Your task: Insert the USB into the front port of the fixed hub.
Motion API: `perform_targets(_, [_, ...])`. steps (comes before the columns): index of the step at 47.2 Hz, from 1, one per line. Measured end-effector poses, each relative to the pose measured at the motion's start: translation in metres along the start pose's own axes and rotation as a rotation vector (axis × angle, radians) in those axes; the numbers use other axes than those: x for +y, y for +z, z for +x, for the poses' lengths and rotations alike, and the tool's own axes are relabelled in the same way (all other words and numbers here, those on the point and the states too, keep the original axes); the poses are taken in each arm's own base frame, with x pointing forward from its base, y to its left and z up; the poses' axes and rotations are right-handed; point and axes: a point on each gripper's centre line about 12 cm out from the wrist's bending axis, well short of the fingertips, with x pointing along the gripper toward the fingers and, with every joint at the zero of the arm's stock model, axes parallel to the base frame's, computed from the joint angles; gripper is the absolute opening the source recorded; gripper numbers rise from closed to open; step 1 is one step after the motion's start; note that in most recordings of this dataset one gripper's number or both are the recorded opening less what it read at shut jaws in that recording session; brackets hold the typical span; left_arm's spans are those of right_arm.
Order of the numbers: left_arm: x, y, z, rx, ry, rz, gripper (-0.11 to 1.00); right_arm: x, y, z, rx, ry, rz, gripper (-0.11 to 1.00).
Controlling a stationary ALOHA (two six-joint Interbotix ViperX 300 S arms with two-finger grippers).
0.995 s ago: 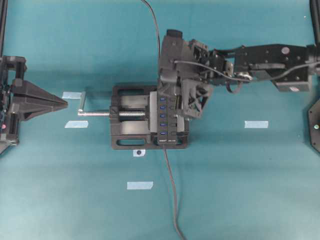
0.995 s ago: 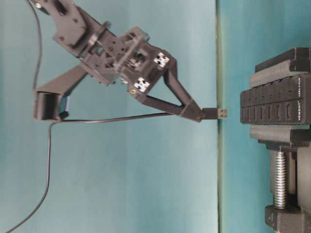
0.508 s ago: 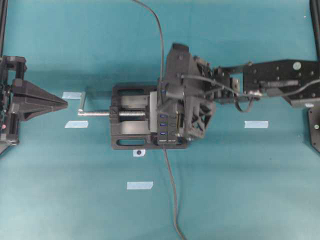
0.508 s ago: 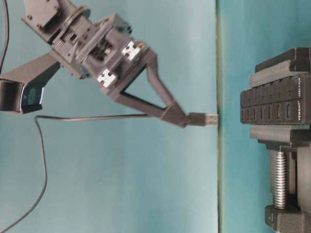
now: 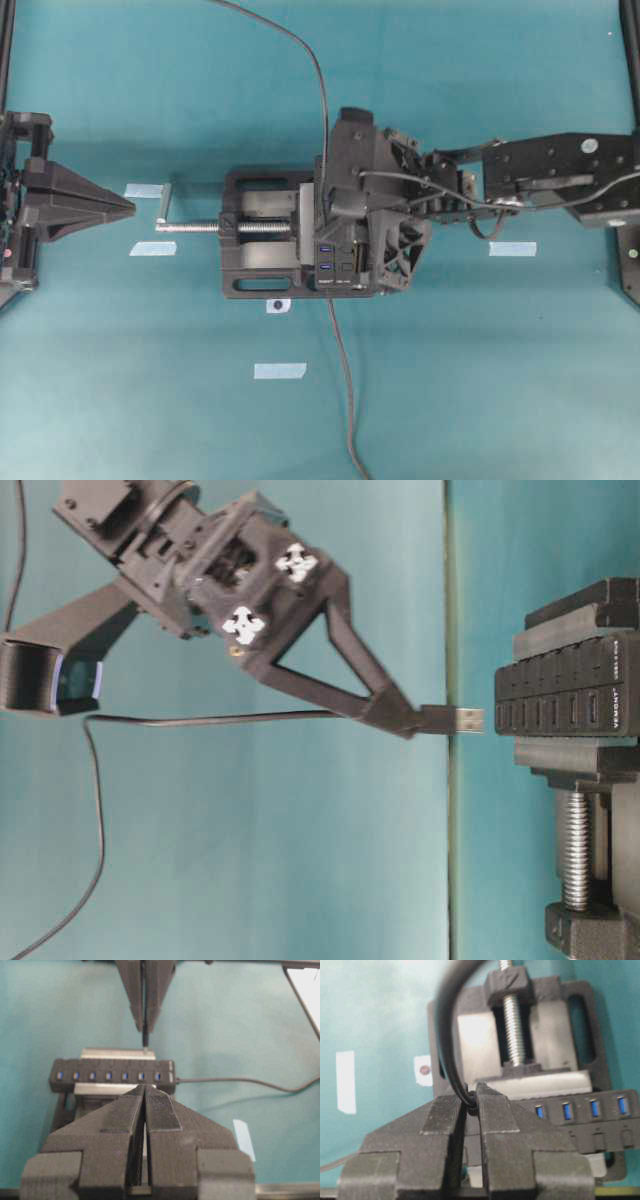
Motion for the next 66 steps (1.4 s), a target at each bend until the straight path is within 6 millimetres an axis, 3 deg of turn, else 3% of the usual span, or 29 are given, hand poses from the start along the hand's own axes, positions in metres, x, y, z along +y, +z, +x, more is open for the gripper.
perform_targets(19, [0.0, 0.0, 0.0, 0.0, -0.001, -0.001, 0.0, 0.013, -0.007, 0.007, 0.026, 0.02, 0.049, 0.04])
perform_targets(40, [0.0, 0.0, 0.0, -0.001, -0.002, -0.001, 0.0, 0.012, -0.022, 0.027, 0.088, 0.009, 0.048, 0.04])
perform_targets(66, [0.0, 0.0, 0.0, -0.001, -0.002, -0.001, 0.0, 0.012, -0.021, 0.027, 0.083, 0.01, 0.057, 0.04])
